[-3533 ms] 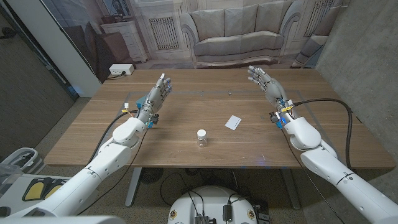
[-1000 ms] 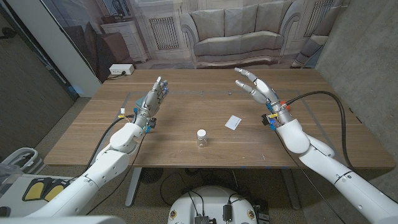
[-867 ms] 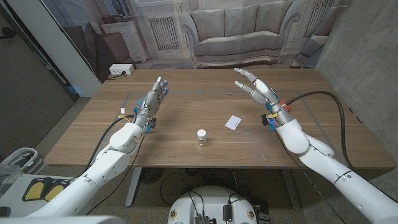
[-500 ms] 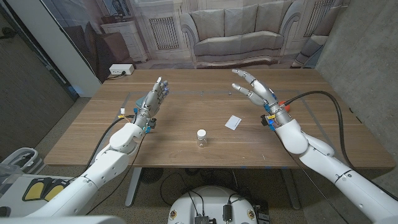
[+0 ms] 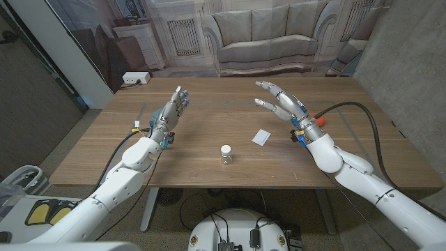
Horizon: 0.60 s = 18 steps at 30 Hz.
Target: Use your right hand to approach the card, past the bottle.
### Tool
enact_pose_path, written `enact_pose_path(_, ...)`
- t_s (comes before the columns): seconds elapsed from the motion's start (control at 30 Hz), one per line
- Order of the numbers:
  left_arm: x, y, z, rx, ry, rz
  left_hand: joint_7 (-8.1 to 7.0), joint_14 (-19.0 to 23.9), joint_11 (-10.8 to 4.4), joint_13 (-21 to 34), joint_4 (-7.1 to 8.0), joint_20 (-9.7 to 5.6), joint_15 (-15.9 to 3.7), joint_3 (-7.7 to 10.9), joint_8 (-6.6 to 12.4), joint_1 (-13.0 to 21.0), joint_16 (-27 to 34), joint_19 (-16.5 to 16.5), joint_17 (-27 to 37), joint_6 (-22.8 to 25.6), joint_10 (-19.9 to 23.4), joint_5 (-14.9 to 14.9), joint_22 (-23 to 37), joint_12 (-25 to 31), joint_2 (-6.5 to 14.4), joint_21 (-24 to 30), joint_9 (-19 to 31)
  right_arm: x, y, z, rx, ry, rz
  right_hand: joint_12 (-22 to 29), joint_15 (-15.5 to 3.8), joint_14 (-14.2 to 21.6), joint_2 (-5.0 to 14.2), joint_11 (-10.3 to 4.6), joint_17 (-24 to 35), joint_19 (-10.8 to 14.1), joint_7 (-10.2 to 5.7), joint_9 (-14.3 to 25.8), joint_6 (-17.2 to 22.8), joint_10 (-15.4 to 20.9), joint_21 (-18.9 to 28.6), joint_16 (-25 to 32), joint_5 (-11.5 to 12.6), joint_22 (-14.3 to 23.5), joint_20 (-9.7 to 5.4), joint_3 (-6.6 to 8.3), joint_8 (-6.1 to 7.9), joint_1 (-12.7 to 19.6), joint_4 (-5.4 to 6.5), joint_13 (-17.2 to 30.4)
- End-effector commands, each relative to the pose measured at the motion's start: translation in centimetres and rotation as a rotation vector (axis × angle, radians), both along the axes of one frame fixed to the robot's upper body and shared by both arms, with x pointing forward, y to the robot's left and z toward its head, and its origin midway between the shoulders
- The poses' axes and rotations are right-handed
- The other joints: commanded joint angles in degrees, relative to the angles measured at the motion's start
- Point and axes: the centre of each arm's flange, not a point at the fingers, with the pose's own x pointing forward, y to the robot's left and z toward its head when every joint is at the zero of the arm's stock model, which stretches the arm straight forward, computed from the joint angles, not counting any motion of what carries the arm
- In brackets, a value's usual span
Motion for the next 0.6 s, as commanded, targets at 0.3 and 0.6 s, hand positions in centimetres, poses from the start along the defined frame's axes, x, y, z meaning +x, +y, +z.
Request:
enact_pose_path(0.3, 0.1, -0.3, -0.2, -0.007, -0.002, -0.004, 0.02, 0.1, -0.18, 0.3, -0.13, -0.03, 0.00, -0.17, -0.13, 0.3, 0.2, 0.1, 0.2, 0.3, 0.3, -0.1, 0.3, 0.1, 0.3, 0.3, 0.3, 0.6, 0.7, -0.5, -0.061, -0.002, -0.042, -0.1, 0.25, -0.7, 0.04, 0.21, 0.0, -0.5, 0.08, 0.1, -0.5, -0.4, -0.6, 0.0, 0.7, 0.2, -1.62, 0.08, -0.14, -0.3, -0.25, 0.2)
enact_pose_path(0.6, 0.0, -0.3, -0.1, -0.013, -0.008, -0.002, 0.12, 0.0, -0.15, 0.3, -0.17, -0.02, 0.07, -0.25, -0.19, 0.4, 0.1, 0.0, 0.2, 0.4, 0.3, -0.2, 0.3, 0.0, 0.4, 0.2, 0.3, 0.8, 1.5, -0.7, -0.126, 0.010, -0.087, -0.3, 0.46, -0.8, 0.12, 0.50, 0.0, -0.6, 0.14, 0.1, -0.9, -0.7, -1.0, 0.0, 1.0, 0.2, -1.49, 0.07, -0.26, -0.3, -0.22, 0.2)
